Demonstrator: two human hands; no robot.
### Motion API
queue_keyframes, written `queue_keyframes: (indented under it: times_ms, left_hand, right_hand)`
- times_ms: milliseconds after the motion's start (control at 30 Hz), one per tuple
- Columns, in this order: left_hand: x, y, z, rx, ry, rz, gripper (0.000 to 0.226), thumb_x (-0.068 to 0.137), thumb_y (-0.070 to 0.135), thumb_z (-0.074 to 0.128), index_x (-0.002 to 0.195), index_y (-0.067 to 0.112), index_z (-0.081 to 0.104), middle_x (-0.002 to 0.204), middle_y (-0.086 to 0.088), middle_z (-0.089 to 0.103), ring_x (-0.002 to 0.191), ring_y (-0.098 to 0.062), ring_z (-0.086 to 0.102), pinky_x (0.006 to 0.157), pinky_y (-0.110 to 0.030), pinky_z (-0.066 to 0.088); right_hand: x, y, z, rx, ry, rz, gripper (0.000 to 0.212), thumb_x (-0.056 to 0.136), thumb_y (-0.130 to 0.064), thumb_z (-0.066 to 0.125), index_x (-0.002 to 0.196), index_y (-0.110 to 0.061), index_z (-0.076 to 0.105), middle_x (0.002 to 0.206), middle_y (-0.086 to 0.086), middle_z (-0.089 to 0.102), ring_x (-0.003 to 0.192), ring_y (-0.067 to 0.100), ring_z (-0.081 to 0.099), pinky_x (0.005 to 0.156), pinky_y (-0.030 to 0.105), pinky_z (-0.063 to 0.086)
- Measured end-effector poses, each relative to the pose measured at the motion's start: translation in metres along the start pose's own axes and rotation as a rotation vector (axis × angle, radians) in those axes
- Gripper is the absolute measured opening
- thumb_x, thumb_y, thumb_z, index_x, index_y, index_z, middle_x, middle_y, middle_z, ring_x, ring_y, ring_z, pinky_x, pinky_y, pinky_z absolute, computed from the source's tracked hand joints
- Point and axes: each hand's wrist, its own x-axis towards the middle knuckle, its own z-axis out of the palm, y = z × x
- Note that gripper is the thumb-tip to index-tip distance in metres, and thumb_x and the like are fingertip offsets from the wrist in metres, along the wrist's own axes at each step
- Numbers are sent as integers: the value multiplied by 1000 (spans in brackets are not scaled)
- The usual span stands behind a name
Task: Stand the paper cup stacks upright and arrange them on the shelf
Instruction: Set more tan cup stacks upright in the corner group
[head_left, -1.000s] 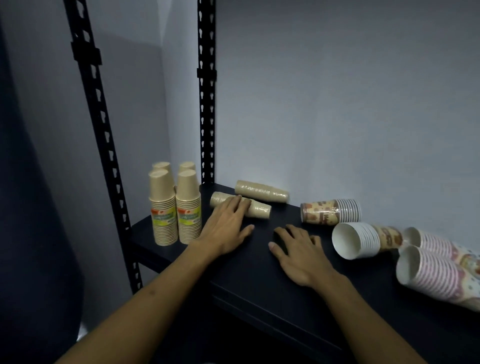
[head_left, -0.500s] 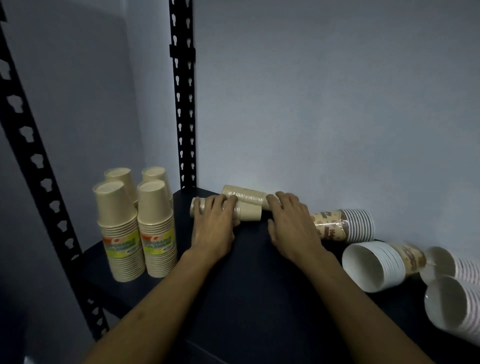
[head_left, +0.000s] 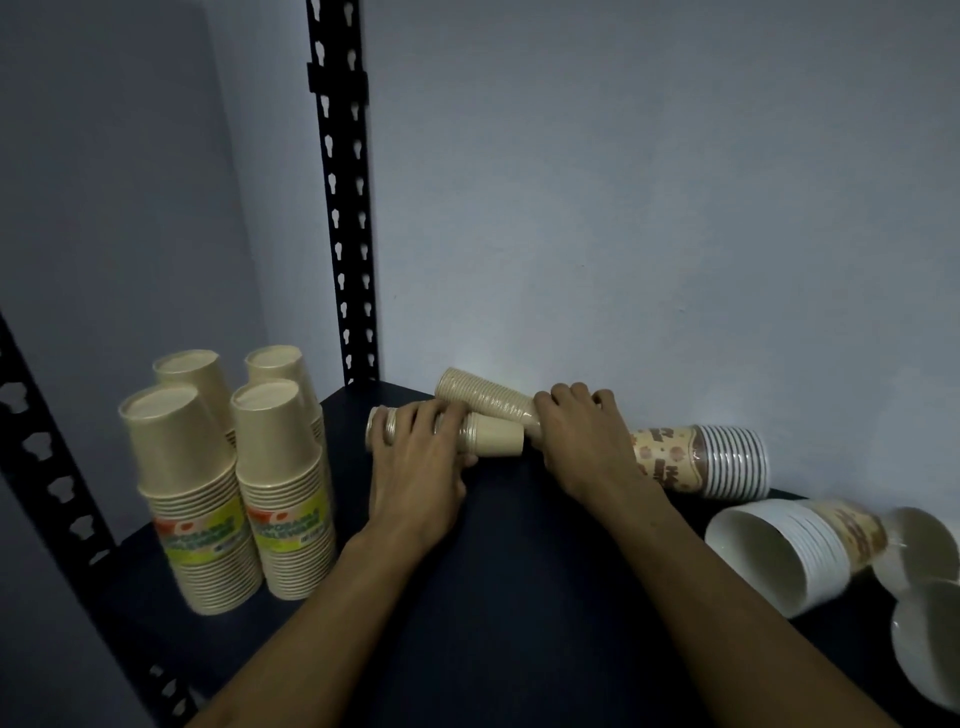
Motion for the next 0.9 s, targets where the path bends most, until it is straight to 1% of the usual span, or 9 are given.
queue_keyframes:
  times_ms: [133,300,367,467,533,633,700,800,900]
  left_hand:
    - [-2,5,-4,-58,-19,49,51,93,34,65,141,30,48,138,9,53,131,-17,44,123,-50,13]
    - [-8,12,-14,-214,-58,120,51,93,33,66,141,30,50,138,12,54,131,-14,44,123,-46,12]
    - [-13,15,-20,-270,-40,142,51,94,33,66,142,29,50,139,12,55,129,-14,46,120,-43,20]
    - [-20,24,-34,-392,-7,163,48,97,35,62,143,31,47,131,16,57,116,-9,49,104,-38,38]
    - [-28,31,-43,-552,-10,94,47,99,34,61,143,34,46,124,20,57,112,-7,50,98,-38,44]
    - [-44,41,-54,-809,-26,-23,44,99,38,60,141,40,48,128,25,58,120,-7,54,101,-38,48]
    - [-55,48,-60,-919,-28,-47,42,99,41,60,140,40,51,130,20,62,122,-10,58,99,-36,51]
    - [-70,61,-71,-1077,-4,-82,35,100,25,60,135,27,57,122,16,68,117,-6,64,90,-18,52]
    - [-83,71,-78,-1151,-16,-114,36,97,27,59,132,22,59,118,15,71,115,-5,65,87,-14,51]
  right_hand:
    - [-12,7,-18,57,18,22,26,97,-30,61,118,-16,56,121,4,63,114,26,54,98,39,34]
    - [-44,13,-33,103,-5,-2,28,94,-25,61,120,-13,57,121,8,59,111,29,54,99,39,37]
    - [-56,16,-40,234,31,14,24,96,-22,58,118,-12,59,117,9,55,101,30,57,92,38,43]
    - [-72,22,-58,519,36,87,29,97,-17,62,125,-12,60,119,5,47,92,28,61,83,37,49]
    - [-85,28,-69,629,55,113,41,92,-14,70,131,-12,60,122,4,50,101,24,61,89,31,48]
    - [-110,39,-87,742,115,125,49,87,-14,76,133,-13,60,122,2,57,104,16,56,92,26,45]
    - [-126,45,-97,818,170,164,48,85,-17,78,131,-18,62,121,-3,60,106,13,57,92,27,48]
    - [-141,55,-109,902,234,222,40,83,-17,80,121,-23,66,115,-10,66,105,10,62,90,26,52]
    - [-145,63,-120,958,234,227,34,82,-16,79,115,-24,70,110,-9,70,101,10,67,88,33,57]
